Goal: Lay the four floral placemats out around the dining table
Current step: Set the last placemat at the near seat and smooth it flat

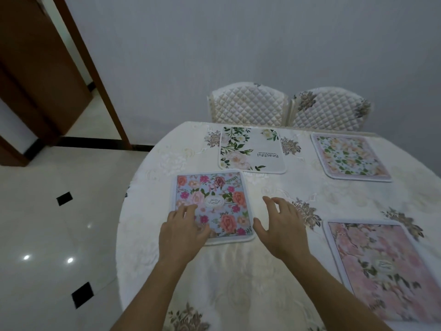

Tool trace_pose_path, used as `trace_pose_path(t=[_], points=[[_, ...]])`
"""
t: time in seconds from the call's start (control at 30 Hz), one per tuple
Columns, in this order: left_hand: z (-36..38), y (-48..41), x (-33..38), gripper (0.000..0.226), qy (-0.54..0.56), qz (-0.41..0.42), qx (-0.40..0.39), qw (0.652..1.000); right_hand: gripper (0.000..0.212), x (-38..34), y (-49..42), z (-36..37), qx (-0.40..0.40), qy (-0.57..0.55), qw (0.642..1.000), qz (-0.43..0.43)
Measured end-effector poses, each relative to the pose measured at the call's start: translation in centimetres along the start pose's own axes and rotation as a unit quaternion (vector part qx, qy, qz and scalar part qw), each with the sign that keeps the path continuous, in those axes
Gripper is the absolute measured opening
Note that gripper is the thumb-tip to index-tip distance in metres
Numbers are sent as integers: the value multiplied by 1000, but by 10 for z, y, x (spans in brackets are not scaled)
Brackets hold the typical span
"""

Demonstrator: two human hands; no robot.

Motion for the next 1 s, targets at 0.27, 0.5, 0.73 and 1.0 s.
trace_pose_path(t=[0.27,0.5,0.73,1.0], points=[[26,-57,-41,54,143,-164,-22,976,61,14,-55,51,-56,-7,998,27],[61,-91,-71,61,128,-251,-21,959,56,24,-97,100,-126,-74,984,103],[86,-109,-77,67,108,-318,-8,942,58,23,-118,138,-205,-130,953,180],[98,-112,-76,36,161,-315,-15,935,35,23,-133,155,-223,-259,895,287]])
Point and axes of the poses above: each hand's wrist, its own y-axis away from the middle knuckle, its own z-axis out of the palm, x = y × z, the point moved 1 cm from there along -y, towards the middle knuckle
